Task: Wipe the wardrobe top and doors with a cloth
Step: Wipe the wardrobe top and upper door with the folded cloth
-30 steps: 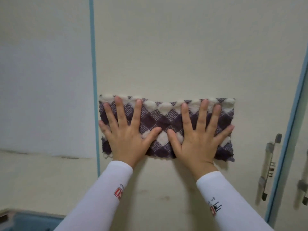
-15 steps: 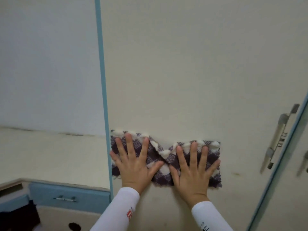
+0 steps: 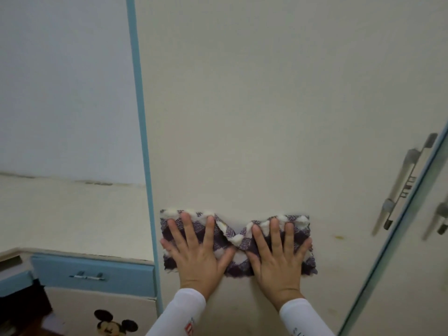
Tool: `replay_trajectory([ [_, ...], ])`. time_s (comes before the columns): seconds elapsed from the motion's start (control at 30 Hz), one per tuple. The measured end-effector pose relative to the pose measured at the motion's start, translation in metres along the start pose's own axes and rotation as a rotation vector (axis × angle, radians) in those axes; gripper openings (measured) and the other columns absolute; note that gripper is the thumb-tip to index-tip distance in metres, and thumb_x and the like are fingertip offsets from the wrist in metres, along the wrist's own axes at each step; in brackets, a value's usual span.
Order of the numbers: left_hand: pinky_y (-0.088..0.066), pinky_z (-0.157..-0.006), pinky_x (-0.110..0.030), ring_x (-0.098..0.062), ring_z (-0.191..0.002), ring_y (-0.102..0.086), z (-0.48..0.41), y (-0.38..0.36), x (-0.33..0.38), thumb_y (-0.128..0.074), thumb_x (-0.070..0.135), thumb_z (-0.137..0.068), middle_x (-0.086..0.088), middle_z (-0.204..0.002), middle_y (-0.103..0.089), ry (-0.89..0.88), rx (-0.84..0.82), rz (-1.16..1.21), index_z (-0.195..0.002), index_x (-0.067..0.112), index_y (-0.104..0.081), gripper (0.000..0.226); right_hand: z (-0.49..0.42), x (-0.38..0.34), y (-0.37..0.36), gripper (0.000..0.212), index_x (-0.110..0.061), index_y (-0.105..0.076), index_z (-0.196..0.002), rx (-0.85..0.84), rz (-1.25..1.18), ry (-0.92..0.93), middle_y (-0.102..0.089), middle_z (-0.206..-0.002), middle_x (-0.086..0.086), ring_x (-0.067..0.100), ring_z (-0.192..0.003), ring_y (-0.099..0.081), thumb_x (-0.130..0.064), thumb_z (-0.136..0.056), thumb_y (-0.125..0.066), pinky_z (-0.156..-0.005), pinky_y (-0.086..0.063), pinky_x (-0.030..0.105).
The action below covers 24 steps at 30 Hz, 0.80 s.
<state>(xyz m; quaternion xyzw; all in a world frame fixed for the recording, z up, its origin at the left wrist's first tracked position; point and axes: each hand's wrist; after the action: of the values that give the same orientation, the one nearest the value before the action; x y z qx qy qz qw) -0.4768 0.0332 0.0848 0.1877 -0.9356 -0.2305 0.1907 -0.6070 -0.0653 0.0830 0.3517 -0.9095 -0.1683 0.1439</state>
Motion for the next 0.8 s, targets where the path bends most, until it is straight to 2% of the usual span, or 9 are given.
replay_trajectory([
  [0.07, -0.002, -0.096, -0.074, -0.042, -0.136, 0.016, -0.019, 0.007, 0.019, -0.013, 0.072, -0.082, -0.013, -0.150, 0.028, 0.083, 0.018, 0.050, -0.144, 0.031, 0.013, 0.079, -0.027, 0.006, 0.007, 0.056, -0.031, -0.001, -0.148, 0.065, -0.005, -0.018, 0.013, -0.157, -0.002, 0.024, -0.143, 0.010, -0.049, -0.097, -0.016, -0.106, 0.004, 0.059],
  [0.17, -0.007, -0.092, -0.077, -0.050, -0.132, 0.002, -0.061, 0.021, 0.059, -0.027, 0.072, -0.077, -0.029, -0.148, 0.003, 0.173, 0.077, 0.096, -0.145, 0.028, 0.009, 0.089, -0.074, 0.025, 0.023, 0.058, -0.030, -0.001, -0.148, 0.140, 0.003, -0.037, 0.014, -0.156, -0.003, 0.021, -0.143, 0.011, -0.048, -0.096, -0.022, -0.108, 0.009, 0.056],
  [0.23, -0.005, -0.092, -0.076, -0.050, -0.132, -0.001, -0.080, 0.025, 0.079, -0.035, 0.072, -0.072, -0.029, -0.146, -0.004, 0.151, 0.116, 0.089, -0.146, 0.027, 0.005, 0.095, -0.086, 0.041, 0.029, 0.059, -0.029, -0.001, -0.148, 0.164, 0.000, -0.044, 0.015, -0.156, -0.004, 0.020, -0.143, 0.011, -0.048, -0.096, -0.021, -0.109, 0.008, 0.055],
  [0.3, -0.002, -0.094, -0.074, -0.050, -0.133, -0.002, -0.086, 0.020, 0.092, -0.035, 0.075, -0.071, -0.026, -0.149, -0.002, 0.094, 0.145, 0.054, -0.146, 0.029, 0.005, 0.097, -0.085, 0.059, 0.031, 0.059, -0.028, -0.001, -0.148, 0.177, 0.005, -0.042, 0.014, -0.156, -0.004, 0.021, -0.143, 0.010, -0.049, -0.096, -0.021, -0.109, 0.007, 0.055],
  [0.4, 0.003, -0.098, -0.071, -0.043, -0.138, 0.010, -0.066, 0.005, 0.097, -0.028, 0.079, -0.074, -0.012, -0.152, 0.021, -0.029, 0.143, 0.020, -0.146, 0.032, 0.004, 0.092, -0.061, 0.081, 0.026, 0.060, -0.028, -0.001, -0.148, 0.141, 0.020, -0.019, 0.013, -0.156, -0.002, 0.022, -0.143, 0.009, -0.051, -0.096, -0.019, -0.109, 0.005, 0.056],
  [0.43, 0.002, -0.097, -0.072, -0.041, -0.138, 0.013, -0.054, -0.002, 0.099, -0.026, 0.079, -0.075, -0.010, -0.152, 0.023, -0.068, 0.134, 0.007, -0.146, 0.032, 0.003, 0.090, -0.048, 0.087, 0.023, 0.060, -0.029, -0.001, -0.148, 0.115, 0.022, -0.015, 0.013, -0.156, -0.002, 0.023, -0.143, 0.010, -0.052, -0.095, -0.018, -0.108, 0.004, 0.056],
  [0.6, -0.009, -0.091, -0.076, -0.042, -0.139, 0.011, 0.005, -0.034, 0.108, -0.028, 0.077, -0.073, -0.013, -0.154, 0.016, -0.126, 0.062, -0.039, -0.146, 0.031, 0.001, 0.091, 0.023, 0.106, 0.011, 0.058, -0.030, 0.000, -0.148, -0.030, 0.009, -0.047, 0.011, -0.157, 0.001, 0.026, -0.143, 0.009, -0.053, -0.096, -0.011, -0.106, -0.001, 0.058],
  [0.7, -0.012, -0.095, -0.074, -0.041, -0.139, 0.008, 0.030, -0.046, 0.105, -0.017, 0.075, -0.081, -0.013, -0.154, 0.013, -0.133, -0.005, -0.039, -0.146, 0.031, -0.001, 0.081, 0.055, 0.107, 0.004, 0.056, -0.029, -0.003, -0.148, -0.080, 0.047, -0.049, 0.007, -0.157, 0.003, 0.028, -0.143, 0.005, -0.051, -0.097, -0.013, -0.106, -0.001, 0.060],
  [0.8, -0.021, -0.089, -0.075, -0.040, -0.140, 0.005, 0.056, -0.055, 0.101, -0.015, 0.072, -0.083, -0.011, -0.155, 0.009, -0.094, -0.082, -0.043, -0.146, 0.032, -0.002, 0.076, 0.083, 0.110, -0.001, 0.057, -0.031, -0.006, -0.148, -0.124, 0.072, -0.036, 0.003, -0.158, 0.002, 0.028, -0.144, 0.001, -0.053, -0.096, -0.015, -0.107, -0.005, 0.061],
])
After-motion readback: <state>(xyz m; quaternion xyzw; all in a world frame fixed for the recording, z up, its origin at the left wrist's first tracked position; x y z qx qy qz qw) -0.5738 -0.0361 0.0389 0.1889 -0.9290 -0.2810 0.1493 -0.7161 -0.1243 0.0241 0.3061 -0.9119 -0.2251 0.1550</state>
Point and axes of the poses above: each hand's wrist, its own z-axis away from the middle knuckle, its own y-axis out of the back of the hand, x = y × z
